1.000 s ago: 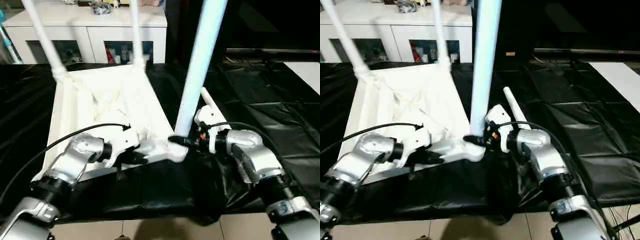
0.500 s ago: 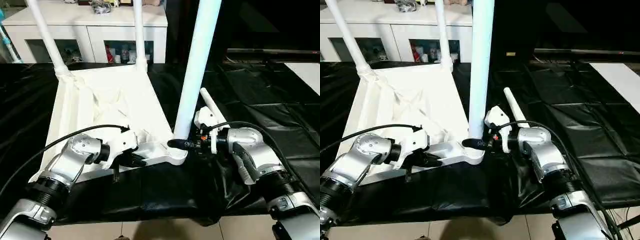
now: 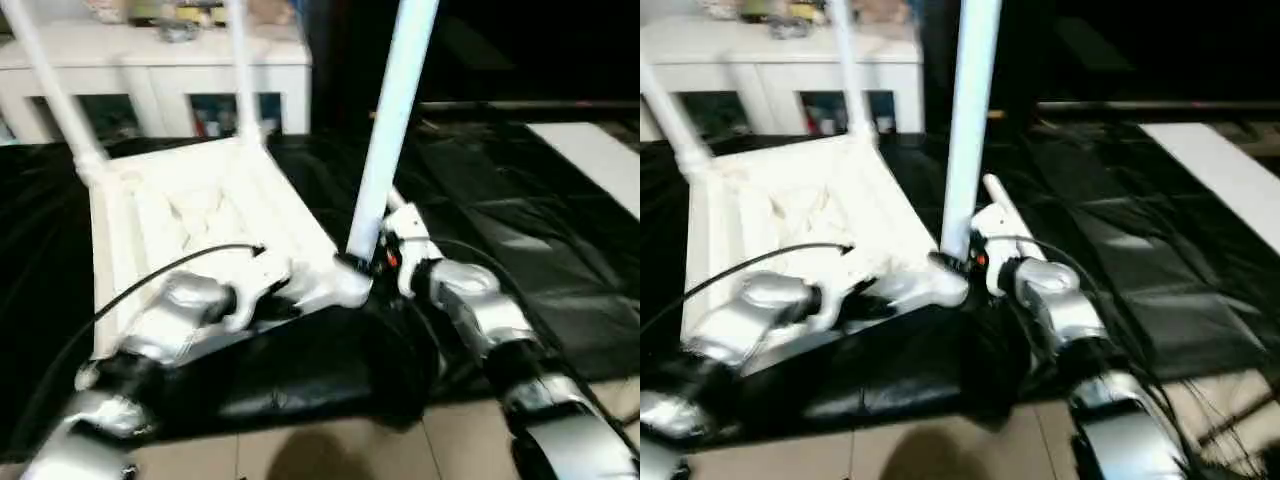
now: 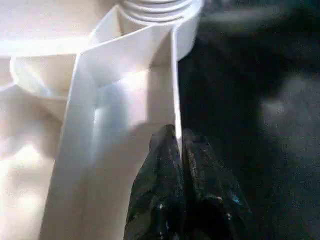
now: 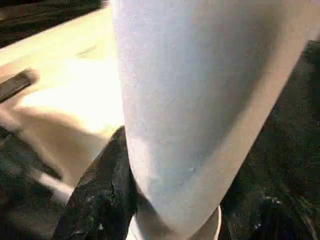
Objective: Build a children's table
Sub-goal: Rotate table base
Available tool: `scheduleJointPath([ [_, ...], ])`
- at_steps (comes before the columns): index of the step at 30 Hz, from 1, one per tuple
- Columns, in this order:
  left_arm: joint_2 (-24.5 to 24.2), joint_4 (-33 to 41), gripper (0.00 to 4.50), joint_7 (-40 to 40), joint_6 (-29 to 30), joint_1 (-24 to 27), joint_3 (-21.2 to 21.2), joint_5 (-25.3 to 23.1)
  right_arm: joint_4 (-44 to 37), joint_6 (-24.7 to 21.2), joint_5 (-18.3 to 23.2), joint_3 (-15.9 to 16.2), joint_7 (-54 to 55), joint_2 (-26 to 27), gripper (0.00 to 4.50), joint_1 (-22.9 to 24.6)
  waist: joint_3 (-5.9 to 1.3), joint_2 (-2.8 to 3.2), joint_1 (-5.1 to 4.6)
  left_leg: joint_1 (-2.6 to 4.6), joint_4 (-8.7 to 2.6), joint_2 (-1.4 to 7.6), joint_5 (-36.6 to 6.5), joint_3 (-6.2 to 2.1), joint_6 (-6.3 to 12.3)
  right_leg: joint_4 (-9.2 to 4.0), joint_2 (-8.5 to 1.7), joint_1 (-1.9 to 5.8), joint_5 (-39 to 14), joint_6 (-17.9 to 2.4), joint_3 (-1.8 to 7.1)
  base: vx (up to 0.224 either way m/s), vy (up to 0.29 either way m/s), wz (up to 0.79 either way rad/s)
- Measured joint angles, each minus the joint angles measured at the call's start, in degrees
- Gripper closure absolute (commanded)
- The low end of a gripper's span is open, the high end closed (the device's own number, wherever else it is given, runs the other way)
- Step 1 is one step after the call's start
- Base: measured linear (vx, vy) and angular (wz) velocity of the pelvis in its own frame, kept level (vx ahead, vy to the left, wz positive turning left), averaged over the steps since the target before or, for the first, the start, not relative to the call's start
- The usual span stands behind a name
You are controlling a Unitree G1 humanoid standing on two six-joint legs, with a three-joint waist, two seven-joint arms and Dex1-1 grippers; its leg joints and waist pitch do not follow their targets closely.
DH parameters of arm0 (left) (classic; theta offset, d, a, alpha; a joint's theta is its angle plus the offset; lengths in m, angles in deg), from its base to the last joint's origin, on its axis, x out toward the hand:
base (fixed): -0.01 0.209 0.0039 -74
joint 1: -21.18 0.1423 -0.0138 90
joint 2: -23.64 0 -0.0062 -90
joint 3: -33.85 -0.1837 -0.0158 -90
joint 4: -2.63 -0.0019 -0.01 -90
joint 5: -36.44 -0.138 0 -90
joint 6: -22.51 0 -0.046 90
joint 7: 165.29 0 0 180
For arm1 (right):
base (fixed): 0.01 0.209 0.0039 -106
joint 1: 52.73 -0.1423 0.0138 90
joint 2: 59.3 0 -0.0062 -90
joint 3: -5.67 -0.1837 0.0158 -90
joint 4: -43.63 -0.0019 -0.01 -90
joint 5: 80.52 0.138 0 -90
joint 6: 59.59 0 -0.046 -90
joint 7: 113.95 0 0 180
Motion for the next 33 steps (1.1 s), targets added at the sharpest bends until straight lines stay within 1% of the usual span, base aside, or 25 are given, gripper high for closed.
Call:
scheduleJointPath([
  [1, 1.93, -0.65, 4.50, -2.57, 1.74, -0.84, 0.15, -0.35, 1.89, -0.18, 0.00, -0.86, 2.64, 0.39, 2.63, -1.00, -0.15, -1.89, 0.71, 0.79, -0.07, -0.07, 0.01, 2.03, -0.01, 2.11, -0.19, -1.00, -1.36, 0.46, 2.24, -0.042, -0.092, 0.28],
  [2, 2.77, -0.93, 4.50, -4.35, 2.74, -1.20, 0.53, -0.54, 2.99, -0.36, 0.12, -1.35, 4.17, 0.80, 2.63, -1.81, -0.09, -2.94, 1.07, 1.08, 1.10, -0.35, -0.62, 2.50, -0.25, 2.37, -0.03, -1.57, -1.32, 0.76, 3.06, -0.042, -0.092, 0.28],
  [3, 4.15, -1.56, 4.50, -6.26, 3.99, -1.54, 1.15, -0.68, 5.19, -0.39, 0.14, -2.13, 6.90, 1.76, 2.63, -3.23, 0.20, -2.84, 1.40, 1.36, 3.87, -0.20, -3.53, 1.46, -0.46, 2.32, -0.27, -1.71, -1.24, 0.90, 2.64, -0.021, -0.083, -0.07],
  [4, 5.40, -1.99, 4.50, -7.88, 5.38, -2.28, 1.42, -0.73, 7.49, -0.68, 0.08, -2.60, 10.51, 2.67, 2.63, -4.93, 0.09, -0.96, 1.50, 2.01, 5.04, -0.47, -4.70, -1.10, -0.28, 1.59, -0.65, -1.28, -1.27, 0.96, 0.46, -0.006, 0.069, -0.49],
  [5, 6.39, -2.89, 4.50, -9.13, 6.19, -3.42, 1.47, -0.85, 8.49, -0.57, 0.18, -3.39, 12.83, 3.31, 2.63, -5.80, -0.17, -0.13, 1.18, 1.88, 4.77, -0.80, -4.30, -2.01, -0.97, 1.01, -1.19, -1.44, -1.22, 1.03, -0.76, -0.006, 0.069, -0.49],
  [6, 7.05, -3.08, 4.50, -10.21, 6.65, -3.85, 1.47, -0.95, 9.03, -0.57, 0.27, -3.91, 14.23, 3.54, 2.63, -6.23, -0.22, -0.25, 0.79, 1.54, 4.08, -0.79, -4.29, -2.11, -0.97, -0.14, -0.96, -1.51, -1.22, 1.04, -0.90, 0.006, 0.108, -0.36],
  [7, 7.76, -3.50, 4.50, -11.45, 6.90, -4.09, 1.55, -1.05, 10.19, -0.55, 0.35, -4.36, 15.55, 3.93, 2.63, -6.95, -0.40, -0.53, 0.12, 1.59, 3.12, -0.77, -4.30, -2.08, -0.97, -1.39, -0.69, -1.47, -1.09, 0.89, -0.89, 0.000, 0.000, 0.00],
  [8, 8.58, -4.04, 4.50, -12.73, 7.47, -4.50, 1.62, -1.25, 11.62, -0.58, 0.35, -4.98, 17.13, 4.42, 2.63, -7.75, -0.44, -0.63, -0.21, 1.60, 2.71, -0.80, -4.31, -1.89, -0.96, -2.01, -0.67, -1.37, -0.95, 0.65, -0.82, 0.000, 0.000, 0.00],
  [9, 9.03, -4.60, 4.50, -13.66, 7.93, -4.90, 1.63, -1.33, 12.48, -0.58, 0.33, -5.14, 18.38, 4.81, 2.63, -8.27, -0.40, -0.63, -0.39, 1.69, 2.53, -0.82, -4.31, -1.62, -0.96, -2.35, -0.68, -1.21, -0.60, 0.09, -0.72, 0.000, 0.000, 0.00],
  [10, 9.29, -5.06, 4.50, -14.35, 8.28, -5.16, 1.63, -1.32, 12.99, -0.58, 0.30, -5.56, 19.55, 5.30, 2.63, -8.56, -0.24, -0.58, -0.60, 1.91, 2.53, -0.84, -4.32, -1.30, -0.94, -2.39, -0.88, -1.10, -0.59, 0.11, -0.70, -0.061, 0.021, 0.05],
  [11, 9.37, -5.16, 4.50, -14.63, 8.47, -5.17, 1.63, -1.33, 13.23, -0.58, 0.25, -5.62, 20.03, 5.52, 2.63, -8.73, -0.09, -0.45, -0.75, 2.13, 2.52, -0.82, -4.34, -1.25, -0.91, -2.55, -0.96, -1.12, -0.60, 0.14, -0.88, -0.061, 0.021, 0.05],
  [12, 9.39, -5.21, 4.50, -14.81, 8.78, -5.18, 1.63, -1.33, 13.47, -0.58, 0.17, -5.66, 20.49, 5.78, 2.63, -8.86, 0.13, -0.11, -0.99, 2.33, 2.39, -0.62, -4.39, -1.30, -0.85, -3.10, -0.95, -0.61, -0.59, 0.17, -1.52, -0.057, 0.018, 0.01],
  [13, 9.32, -5.28, 4.50, -14.92, 9.18, -5.50, 1.64, -1.33, 13.79, -0.55, 0.08, -5.91, 20.99, 6.10, 2.63, -9.22, 0.41, 0.37, -0.80, 1.99, 1.93, -0.35, -4.39, -1.30, -0.85, -2.21, -1.08, 0.17, -1.00, 0.30, -2.20, -0.073, -0.007, 0.07],
  [14, 9.51, -5.72, 4.50, -14.99, 9.60, -6.10, 1.61, -1.33, 13.96, -0.45, 0.08, -6.18, 21.19, 6.16, 2.63, -9.40, 0.67, 0.07, -0.27, 1.73, 1.72, -0.31, -4.39, -0.56, -0.85, 1.17, -1.24, 0.15, -2.42, -0.24, -1.08, -0.073, -0.007, 0.07],
  [15, 9.79, -5.95, 4.50, -15.37, 9.71, -6.43, 1.56, -1.40, 14.07, -0.27, 0.10, -6.39, 21.17, 6.16, 2.63, -9.41, 0.47, -1.52, 0.60, 1.86, 1.50, -0.29, -4.37, 1.10, -0.84, 3.77, -1.16, 0.58, -3.11, -0.37, 1.04, -0.019, -0.087, 0.27],
  [16, 9.58, -5.65, 4.50, -15.61, 9.47, -6.51, 1.75, -1.53, 15.02, -0.10, -0.14, -6.41, 21.20, 6.24, 2.63, -10.27, -0.24, -3.94, 1.53, 1.97, 1.79, -0.64, -4.40, 2.47, -0.92, 4.46, -1.13, 0.15, -2.93, 2.48, 3.66, 0.074, -0.174, 0.12],
  [17, 9.56, -5.57, 4.50, -15.62, 9.45, -6.51, 1.77, -1.71, 15.38, 0.03, -0.39, -6.37, 21.43, 6.44, 2.63, -10.57, -0.40, -3.79, 2.15, 1.60, 2.25, -0.65, -4.66, 1.86, -0.62, 4.43, -1.00, -0.37, -2.94, 2.48, 3.63, 0.074, -0.174, 0.12],
  [18, 9.59, -5.57, 4.50, -15.61, 9.59, -6.49, 1.75, -1.75, 15.66, 0.11, -0.57, -6.25, 21.43, 6.54, 2.64, -10.75, -0.77, -3.22, 2.97, 0.94, 2.08, -0.80, -4.77, 0.50, -0.38, 4.23, -0.83, -0.48, -2.92, 2.44, 3.19, 0.105, -0.124, -0.31],
  [19, 9.60, -5.57, 4.50, -15.62, 9.67, -6.51, 1.76, -1.78, 15.84, 0.21, -0.59, -6.23, 21.41, 6.58, 2.64, -10.96, -1.25, -2.25, 3.36, 0.66, 2.00, -0.79, -4.16, -0.40, -1.07, 3.95, -0.75, -0.61, -2.66, 2.23, 2.36, 0.079, -0.030, -0.33],
  [20, 9.59, -5.49, 4.50, -15.61, 9.90, -6.55, 1.75, -1.77, 16.34, 0.59, -0.62, -6.26, 21.40, 6.65, 2.64, -11.19, -1.65, -1.64, 3.24, 0.54, 1.38, -0.39, -1.59, -0.74, -1.80, 3.44, 0.00, -0.77, -1.39, 1.87, 2.27, 0.079, -0.030, -0.33],
  [21, 9.58, -5.31, 4.50, -15.61, 9.89, -6.55, 1.76, -1.77, 16.84, 0.70, -0.71, -6.26, 21.42, 6.72, 2.64, -11.61, -1.74, -1.36, 2.98, 0.54, 1.31, -0.28, -1.01, -0.75, -2.08, 3.45, 0.19, -0.82, -1.29, 1.80, 2.29, 0.000, 0.000, 0.00],
  [23, 9.44, -5.04, 4.50, -15.61, 9.72, -6.55, 1.75, -1.77, 17.27, 0.84, -0.98, -6.28, 21.42, 6.73, 2.64, -12.00, -1.74, -1.81, 2.76, 0.58, 0.43, -0.31, -1.03, -0.70, -2.08, 2.59, 0.34, -0.80, -1.18, 1.62, 2.30, 0.000, 0.000, 0.00],
  [25, 9.30, -4.89, 4.50, -15.61, 9.60, -6.55, 1.47, -1.77, 17.48, 1.28, -2.27, -6.01, 21.04, 6.75, 2.64, -12.22, -1.81, -1.77, 2.63, 0.59, -0.06, -0.32, -1.03, -0.64, -2.07, 1.66, 0.37, -0.66, -0.81, 1.60, 2.35, 0.000, 0.000, 0.00],
  [29, 9.19, -4.52, 4.50, -15.52, 9.63, -6.55, 1.33, -1.76, 17.92, 3.11, -4.05, -5.45, 19.99, 6.66, 2.64, -12.17, -1.79, -1.85, 2.38, 0.50, -0.06, -0.37, -1.03, -0.52, -2.05, 1.19, 0.36, -0.61, -0.73, 1.62, 2.49, 0.000, 0.000, 0.00],
  [33, 8.78, -4.33, 4.50, -14.93, 9.27, -6.55, 1.32, -1.75, 18.22, 4.50, -4.42, -5.48, 18.90, 6.60, 2.64, -12.47, -1.77, -1.79, 2.07, 0.27, -0.08, -0.37, -1.04, -0.48, -2.03, 0.82, 0.36, -0.63, -0.54, 1.70, 2.49, 0.000, 0.000, 0.00],
])
